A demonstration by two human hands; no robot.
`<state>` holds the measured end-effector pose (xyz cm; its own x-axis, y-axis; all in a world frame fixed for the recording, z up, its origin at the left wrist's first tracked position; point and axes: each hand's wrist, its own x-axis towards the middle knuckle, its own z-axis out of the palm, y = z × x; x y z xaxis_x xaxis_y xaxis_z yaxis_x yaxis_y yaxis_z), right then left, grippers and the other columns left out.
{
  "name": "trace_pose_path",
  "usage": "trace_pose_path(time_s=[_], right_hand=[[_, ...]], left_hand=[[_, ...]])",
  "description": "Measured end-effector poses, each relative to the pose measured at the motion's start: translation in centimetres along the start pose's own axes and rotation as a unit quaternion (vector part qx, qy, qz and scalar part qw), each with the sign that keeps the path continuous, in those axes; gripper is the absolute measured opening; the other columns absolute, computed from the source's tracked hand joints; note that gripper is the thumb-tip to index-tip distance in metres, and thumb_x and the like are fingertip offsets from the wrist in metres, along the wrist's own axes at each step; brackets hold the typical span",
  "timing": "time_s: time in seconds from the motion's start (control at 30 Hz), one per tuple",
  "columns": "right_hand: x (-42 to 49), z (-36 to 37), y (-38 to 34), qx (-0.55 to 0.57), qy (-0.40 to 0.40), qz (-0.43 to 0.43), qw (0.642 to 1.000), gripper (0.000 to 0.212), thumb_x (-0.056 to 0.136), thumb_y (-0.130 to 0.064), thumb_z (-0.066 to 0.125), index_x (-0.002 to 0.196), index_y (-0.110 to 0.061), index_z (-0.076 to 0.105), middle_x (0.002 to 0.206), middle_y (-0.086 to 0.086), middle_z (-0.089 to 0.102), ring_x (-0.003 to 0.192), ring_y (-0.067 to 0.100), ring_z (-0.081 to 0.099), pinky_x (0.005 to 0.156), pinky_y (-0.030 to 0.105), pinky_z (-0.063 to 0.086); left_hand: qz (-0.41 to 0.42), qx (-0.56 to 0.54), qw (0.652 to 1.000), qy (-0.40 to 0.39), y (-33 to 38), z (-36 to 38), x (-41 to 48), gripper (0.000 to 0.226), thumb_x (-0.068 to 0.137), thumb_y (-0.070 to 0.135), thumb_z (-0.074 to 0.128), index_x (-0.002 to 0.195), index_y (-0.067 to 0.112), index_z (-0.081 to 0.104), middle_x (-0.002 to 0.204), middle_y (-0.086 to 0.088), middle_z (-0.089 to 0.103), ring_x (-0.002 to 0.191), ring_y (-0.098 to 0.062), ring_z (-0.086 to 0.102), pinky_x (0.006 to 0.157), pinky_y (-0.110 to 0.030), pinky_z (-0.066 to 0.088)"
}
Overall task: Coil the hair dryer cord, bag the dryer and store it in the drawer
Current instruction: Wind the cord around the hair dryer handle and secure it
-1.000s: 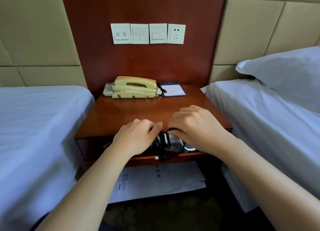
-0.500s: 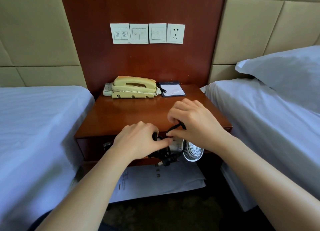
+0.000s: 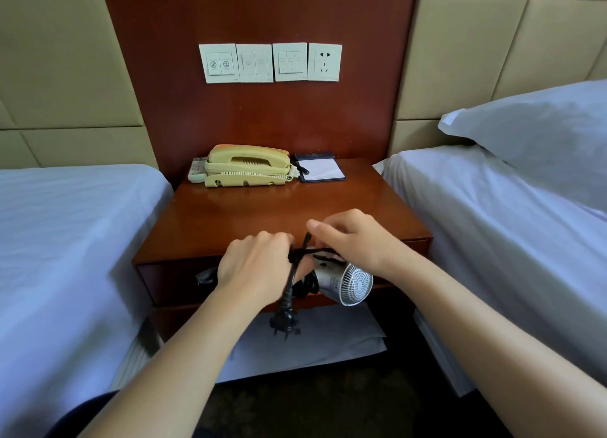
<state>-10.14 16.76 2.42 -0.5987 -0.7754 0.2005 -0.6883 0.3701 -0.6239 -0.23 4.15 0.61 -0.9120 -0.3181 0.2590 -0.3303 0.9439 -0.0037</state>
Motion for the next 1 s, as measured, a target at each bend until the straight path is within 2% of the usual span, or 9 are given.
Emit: trace_pose_path(time_s=[0.07,0.17,0.37,0.5,0.6,0.67,0.77,0.87,1.0], right_hand=[[-0.3,0.2,-0.1,-0.009,-0.039,-0.018,0.999,0.038,0.087,-0.044,0.056,0.062,-0.015,0.059,0.056,-0.004,0.048,0.054,0.008,0.041,0.055,0.024,0.034],[-0.3,-0.2,0.0,-0.034,-0.074,-0.050,0.995,0.028,0.086,-0.032,0.062,0.061,-0.021,0.056,0.053,-0.008,0.047,0.049,0.002,0.043,0.049,0.014,0.032],[0.8,-1.2,1.4,0.133,0.059,-0.028,0.989,0.036,0.091,-0.024,0.057,0.057,-0.015,0.050,0.048,-0.011,0.034,0.045,0.004,0.031,0.047,0.017,0.029],[1.6,-2.2,2.6,0.369,0.094,0.079,0.921,0.041,0.095,-0.021,0.052,0.056,-0.017,0.039,0.055,-0.004,0.020,0.040,0.004,0.020,0.037,0.014,0.023],[2.2,-2.8,3.9,0.414,0.126,0.143,0.890,0.034,0.096,-0.020,0.051,0.063,-0.013,0.048,0.053,-0.004,0.023,0.035,0.002,0.021,0.033,0.014,0.019],[2.5,-2.7,4.5,0.368,0.131,0.157,0.907,0.027,0.095,-0.018,0.052,0.068,-0.014,0.051,0.051,-0.005,0.028,0.034,0.002,0.024,0.032,0.014,0.022],[3.2,-2.4,4.9,0.248,0.144,0.143,0.947,0.021,0.092,-0.019,0.057,0.070,-0.017,0.054,0.053,-0.004,0.038,0.040,0.009,0.033,0.034,0.015,0.029],[3.8,-2.8,5.4,0.096,0.162,0.106,0.977,0.018,0.088,-0.024,0.061,0.074,-0.013,0.061,0.061,-0.005,0.051,0.057,0.010,0.046,0.050,0.018,0.038],[3.9,-3.1,6.7,-0.121,0.179,0.065,0.974,0.028,0.087,-0.038,0.060,0.068,-0.018,0.060,0.070,-0.001,0.058,0.073,0.019,0.057,0.065,0.028,0.041]], left_hand=[[0.003,0.003,1.000,-0.006,0.1,0.1,0.0,0.021,0.093,0.037,0.046,0.108,0.026,0.057,0.092,-0.003,0.066,0.083,-0.029,0.062,0.065,-0.033,0.042],[0.007,0.005,1.000,-0.007,0.0,0.1,0.0,0.033,0.092,0.053,0.043,0.096,0.024,0.056,0.082,-0.001,0.062,0.074,-0.029,0.057,0.064,-0.034,0.043],[-0.002,-0.023,1.000,0.000,0.1,0.0,0.2,0.046,0.086,0.061,0.039,0.089,0.021,0.061,0.059,0.005,0.047,0.065,-0.028,0.055,0.057,-0.031,0.038],[0.001,-0.030,1.000,0.000,0.0,0.2,0.2,0.043,0.087,0.058,0.037,0.070,0.021,0.049,0.058,0.003,0.049,0.060,-0.027,0.051,0.055,-0.031,0.037],[-0.011,-0.004,1.000,0.001,-0.7,0.3,0.2,0.035,0.090,0.051,0.041,0.078,0.021,0.055,0.068,0.002,0.052,0.068,-0.027,0.050,0.061,-0.032,0.037],[-0.012,0.007,1.000,-0.001,-0.9,0.3,0.2,0.030,0.089,0.048,0.045,0.085,0.021,0.058,0.071,0.002,0.051,0.071,-0.026,0.048,0.063,-0.031,0.036],[-0.002,0.008,1.000,-0.004,-1.0,0.2,0.0,0.044,0.087,0.062,0.040,0.085,0.022,0.059,0.065,0.004,0.046,0.069,-0.026,0.049,0.061,-0.031,0.037],[-0.017,0.002,1.000,0.012,-1.5,-0.1,0.0,0.050,0.083,0.067,0.039,0.087,0.022,0.061,0.067,0.003,0.055,0.068,-0.026,0.055,0.060,-0.031,0.039],[-0.030,-0.003,0.999,0.014,-2.4,-0.4,0.1,0.043,0.084,0.059,0.041,0.085,0.022,0.061,0.073,0.001,0.060,0.071,-0.026,0.058,0.061,-0.030,0.040]])
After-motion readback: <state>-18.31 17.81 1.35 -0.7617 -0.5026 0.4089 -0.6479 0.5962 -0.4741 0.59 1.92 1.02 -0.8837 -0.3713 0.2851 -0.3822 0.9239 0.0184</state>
